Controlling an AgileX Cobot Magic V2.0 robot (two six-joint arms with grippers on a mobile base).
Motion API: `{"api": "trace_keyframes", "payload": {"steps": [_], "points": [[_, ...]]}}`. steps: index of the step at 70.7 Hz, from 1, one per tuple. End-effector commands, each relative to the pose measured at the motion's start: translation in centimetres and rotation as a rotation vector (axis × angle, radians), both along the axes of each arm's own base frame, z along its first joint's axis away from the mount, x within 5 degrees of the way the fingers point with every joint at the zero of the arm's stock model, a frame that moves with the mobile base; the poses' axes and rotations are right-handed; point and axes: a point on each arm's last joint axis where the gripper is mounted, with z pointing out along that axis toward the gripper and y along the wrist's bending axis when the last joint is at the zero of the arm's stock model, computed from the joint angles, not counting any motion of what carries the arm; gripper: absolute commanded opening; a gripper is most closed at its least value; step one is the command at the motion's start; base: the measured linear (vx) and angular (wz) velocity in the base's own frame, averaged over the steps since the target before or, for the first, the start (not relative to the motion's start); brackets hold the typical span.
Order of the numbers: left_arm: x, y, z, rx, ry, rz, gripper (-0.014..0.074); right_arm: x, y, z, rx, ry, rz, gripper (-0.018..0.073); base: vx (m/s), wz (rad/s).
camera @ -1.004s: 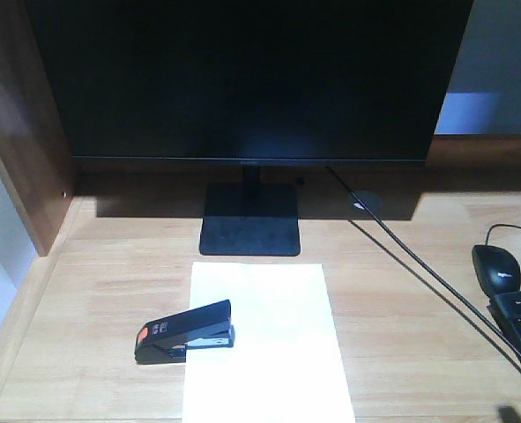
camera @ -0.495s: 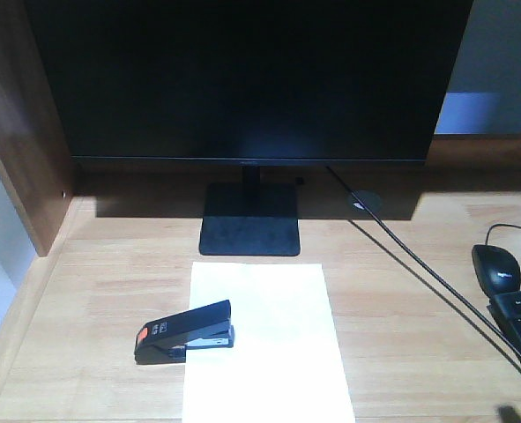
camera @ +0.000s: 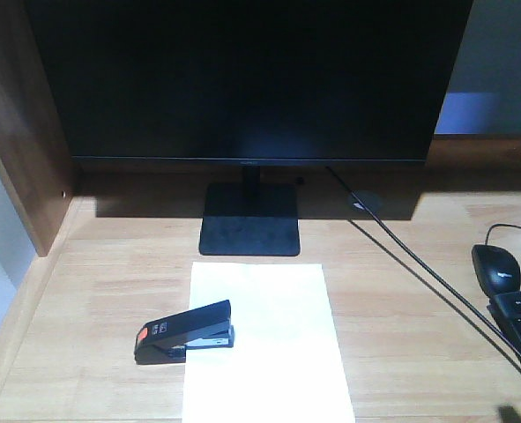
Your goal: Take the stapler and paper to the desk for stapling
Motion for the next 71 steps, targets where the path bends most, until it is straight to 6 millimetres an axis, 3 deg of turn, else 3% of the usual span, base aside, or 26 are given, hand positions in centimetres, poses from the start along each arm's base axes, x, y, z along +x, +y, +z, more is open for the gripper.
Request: {"api": "trace_keyframes", "payload": {"steps": [1,47,58,71], "points": [[0.0,0.0,0.0,-0.008,-0.070,0.004,-0.0007,-0.1,0.2,1.0,-0.008,-0.034,0.024,-0.0005,0.00,0.00],[0.0,0.0,0.0,-0.008,-0.070,0.004,-0.0007,0.0,0.0,0.9,-0.033,-0.025,0.000,-0.0005,0.00,0.00],[0.0,0.0,0.0,-0.008,-0.070,0.004,-0.0007,0.0,-0.2,0.3,-0.013,0.045,-0.028,-0.0005,0.00,0.00],[0.0,0.0,0.0,-0.008,-0.070,0.004,-0.0007,0.0,0.2,0.0,-0.113,0.062,0.017,-0.0005,0.00,0.00]]}}
